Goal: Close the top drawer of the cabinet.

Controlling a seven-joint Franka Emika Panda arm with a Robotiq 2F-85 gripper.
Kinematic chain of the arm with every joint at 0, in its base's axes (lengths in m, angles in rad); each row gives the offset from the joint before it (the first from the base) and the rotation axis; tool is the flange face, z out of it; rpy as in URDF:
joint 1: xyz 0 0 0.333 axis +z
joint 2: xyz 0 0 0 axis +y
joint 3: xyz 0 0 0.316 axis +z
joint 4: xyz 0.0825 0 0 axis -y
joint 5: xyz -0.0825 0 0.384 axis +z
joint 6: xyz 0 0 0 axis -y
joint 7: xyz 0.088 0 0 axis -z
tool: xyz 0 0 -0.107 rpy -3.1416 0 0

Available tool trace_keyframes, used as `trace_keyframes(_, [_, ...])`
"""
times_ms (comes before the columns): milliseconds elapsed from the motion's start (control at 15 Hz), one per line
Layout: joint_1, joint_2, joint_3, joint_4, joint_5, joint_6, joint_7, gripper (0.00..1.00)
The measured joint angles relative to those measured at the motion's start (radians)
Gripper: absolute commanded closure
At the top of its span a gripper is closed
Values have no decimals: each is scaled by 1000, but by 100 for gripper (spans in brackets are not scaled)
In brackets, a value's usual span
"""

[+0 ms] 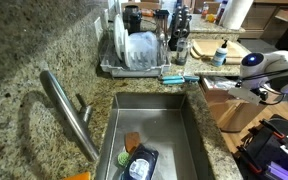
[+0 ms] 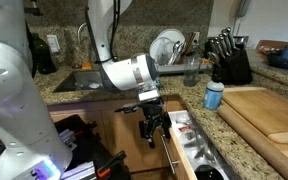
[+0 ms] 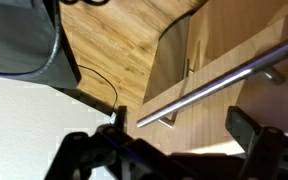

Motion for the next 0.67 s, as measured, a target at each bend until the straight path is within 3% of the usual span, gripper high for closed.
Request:
trace_keyframes(333, [20, 93, 16, 110, -286, -152, 345, 0])
trace_keyframes(467, [21, 102, 33, 169, -283, -245, 325, 0])
trace_keyframes(667, [20, 102, 42, 209, -282, -282, 321, 0])
